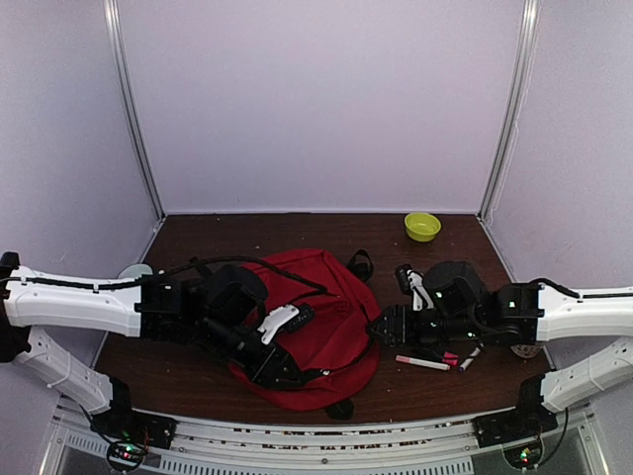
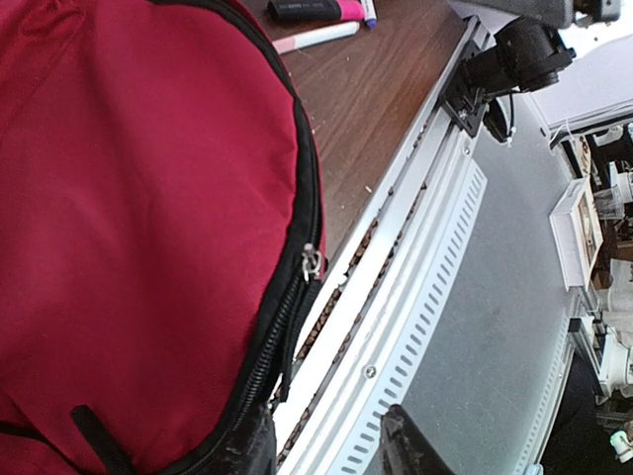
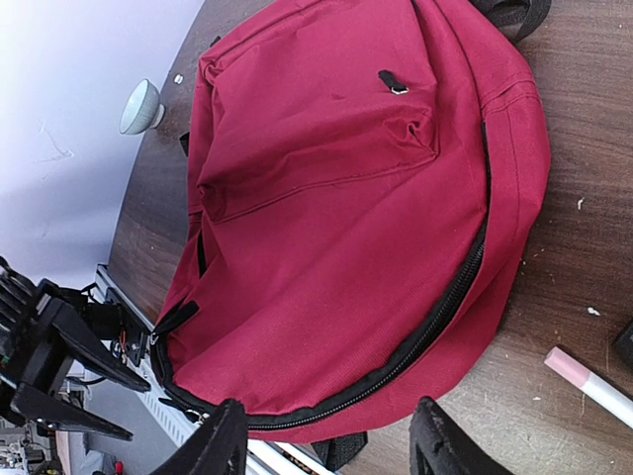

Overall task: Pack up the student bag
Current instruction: Grab the largest pocket of the student bag.

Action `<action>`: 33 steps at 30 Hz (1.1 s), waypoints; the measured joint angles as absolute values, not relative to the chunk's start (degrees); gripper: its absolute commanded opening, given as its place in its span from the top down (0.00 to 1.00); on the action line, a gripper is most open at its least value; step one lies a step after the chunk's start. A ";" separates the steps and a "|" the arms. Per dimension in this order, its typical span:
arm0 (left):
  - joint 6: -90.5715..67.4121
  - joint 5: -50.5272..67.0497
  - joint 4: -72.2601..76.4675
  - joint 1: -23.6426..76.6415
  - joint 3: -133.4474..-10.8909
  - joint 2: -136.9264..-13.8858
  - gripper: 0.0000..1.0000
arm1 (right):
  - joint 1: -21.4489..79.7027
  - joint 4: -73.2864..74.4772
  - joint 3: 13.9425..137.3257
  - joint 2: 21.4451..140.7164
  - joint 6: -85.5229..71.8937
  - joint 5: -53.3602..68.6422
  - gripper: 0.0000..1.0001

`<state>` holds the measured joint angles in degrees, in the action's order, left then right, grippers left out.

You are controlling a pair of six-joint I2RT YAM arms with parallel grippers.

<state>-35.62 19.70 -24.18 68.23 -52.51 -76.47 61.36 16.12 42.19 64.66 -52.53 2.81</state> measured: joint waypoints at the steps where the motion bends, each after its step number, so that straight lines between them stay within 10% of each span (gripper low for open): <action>1: -35.70 19.88 -24.18 68.34 -52.53 -76.95 0.63 | 61.36 15.81 42.06 64.66 -52.60 2.81 0.43; 12: -35.94 19.05 -25.41 68.47 -54.08 -80.79 0.63 | 61.36 15.44 41.60 64.66 -52.86 2.83 0.44; 24: -35.33 18.76 -25.43 69.12 -56.82 -84.09 1.00 | 61.36 15.46 41.60 64.66 -52.73 2.83 0.46; 33: -35.11 16.58 -26.24 69.49 -56.82 -83.48 1.00 | 62.37 15.29 41.34 64.27 -53.60 3.18 0.31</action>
